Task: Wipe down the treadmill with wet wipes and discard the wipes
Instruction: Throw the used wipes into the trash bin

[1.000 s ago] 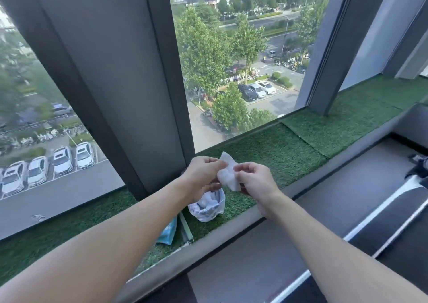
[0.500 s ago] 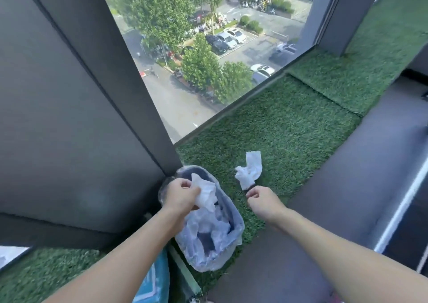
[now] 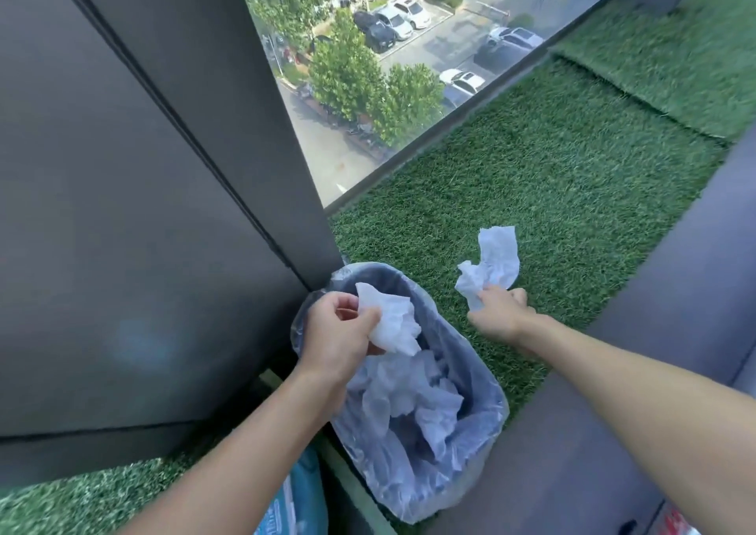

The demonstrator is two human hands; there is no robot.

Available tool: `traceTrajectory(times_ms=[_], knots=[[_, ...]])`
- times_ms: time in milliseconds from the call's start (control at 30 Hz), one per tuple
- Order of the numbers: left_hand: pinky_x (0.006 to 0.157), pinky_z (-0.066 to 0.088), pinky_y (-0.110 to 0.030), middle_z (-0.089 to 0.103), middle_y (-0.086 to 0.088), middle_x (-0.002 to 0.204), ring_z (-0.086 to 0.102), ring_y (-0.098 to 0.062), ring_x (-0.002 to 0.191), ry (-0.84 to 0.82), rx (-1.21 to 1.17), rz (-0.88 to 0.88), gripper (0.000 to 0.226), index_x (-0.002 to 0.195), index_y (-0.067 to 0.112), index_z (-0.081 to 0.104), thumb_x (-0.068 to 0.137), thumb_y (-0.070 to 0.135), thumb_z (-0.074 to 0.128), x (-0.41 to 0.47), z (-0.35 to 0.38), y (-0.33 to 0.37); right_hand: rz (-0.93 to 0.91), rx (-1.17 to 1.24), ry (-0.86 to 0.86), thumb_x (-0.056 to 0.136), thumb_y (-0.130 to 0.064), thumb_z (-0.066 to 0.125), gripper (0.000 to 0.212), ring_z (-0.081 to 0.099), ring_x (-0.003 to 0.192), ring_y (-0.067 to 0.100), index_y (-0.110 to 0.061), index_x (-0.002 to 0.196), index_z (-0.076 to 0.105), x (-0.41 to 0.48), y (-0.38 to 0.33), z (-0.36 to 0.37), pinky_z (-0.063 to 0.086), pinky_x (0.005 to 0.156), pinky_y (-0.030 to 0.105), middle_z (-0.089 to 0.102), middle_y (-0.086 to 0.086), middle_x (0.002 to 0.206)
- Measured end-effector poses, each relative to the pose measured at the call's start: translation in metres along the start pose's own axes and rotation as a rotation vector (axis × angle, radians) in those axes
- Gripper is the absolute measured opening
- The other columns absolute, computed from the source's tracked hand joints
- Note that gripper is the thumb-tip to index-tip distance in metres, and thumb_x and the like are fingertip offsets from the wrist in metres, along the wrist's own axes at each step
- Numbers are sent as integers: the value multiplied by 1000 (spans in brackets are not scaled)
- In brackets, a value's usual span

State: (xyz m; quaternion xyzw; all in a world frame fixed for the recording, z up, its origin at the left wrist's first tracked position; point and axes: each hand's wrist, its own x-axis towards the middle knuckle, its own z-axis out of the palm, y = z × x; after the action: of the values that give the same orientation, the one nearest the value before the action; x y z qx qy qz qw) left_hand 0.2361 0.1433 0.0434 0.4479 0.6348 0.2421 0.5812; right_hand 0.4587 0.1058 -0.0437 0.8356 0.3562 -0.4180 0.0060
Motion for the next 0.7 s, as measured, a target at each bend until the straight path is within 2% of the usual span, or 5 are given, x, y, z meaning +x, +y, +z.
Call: traceTrajectory(times_ms=[167,300,400,567,700], knots=[[67,62,-42,68,-16,101,70,-29,87,4,-3,31,18,105,6,57,90,5,66,-2,-4,4,-175,330,98,93,-10,47,18,44,68,24,0,80,55,-56,-9,-25,33,59,32,50,15,78],[62,60,-37,66,-13,98,69,-28,83,51,163,124,19,99,17,54,88,10,68,-6,-9,1,-422,508,202,99,-13,54,32,56,112,9,-12,130,61,-135,-11,-39,43,102,28,58,-8,125],[83,56,-42,63,-1,101,65,-23,92,63,388,158,17,100,23,50,90,21,64,-13,-16,-5,-581,532,132,98,-11,54,35,52,117,-6,-26,129,58,-170,-11,-30,39,94,6,48,-29,132],[89,42,-27,58,4,117,54,-14,109,19,634,334,28,113,21,58,92,5,46,-23,-28,-14,-595,472,-23,95,-3,55,29,64,99,3,-22,106,75,-173,-6,-10,50,85,16,67,-22,116],[99,38,-44,43,-5,133,40,-31,122,180,914,372,30,109,23,63,85,8,55,-25,-31,-27,-413,498,198,94,-1,51,30,63,84,0,-22,102,72,-129,-4,-15,45,69,9,70,-10,102]])
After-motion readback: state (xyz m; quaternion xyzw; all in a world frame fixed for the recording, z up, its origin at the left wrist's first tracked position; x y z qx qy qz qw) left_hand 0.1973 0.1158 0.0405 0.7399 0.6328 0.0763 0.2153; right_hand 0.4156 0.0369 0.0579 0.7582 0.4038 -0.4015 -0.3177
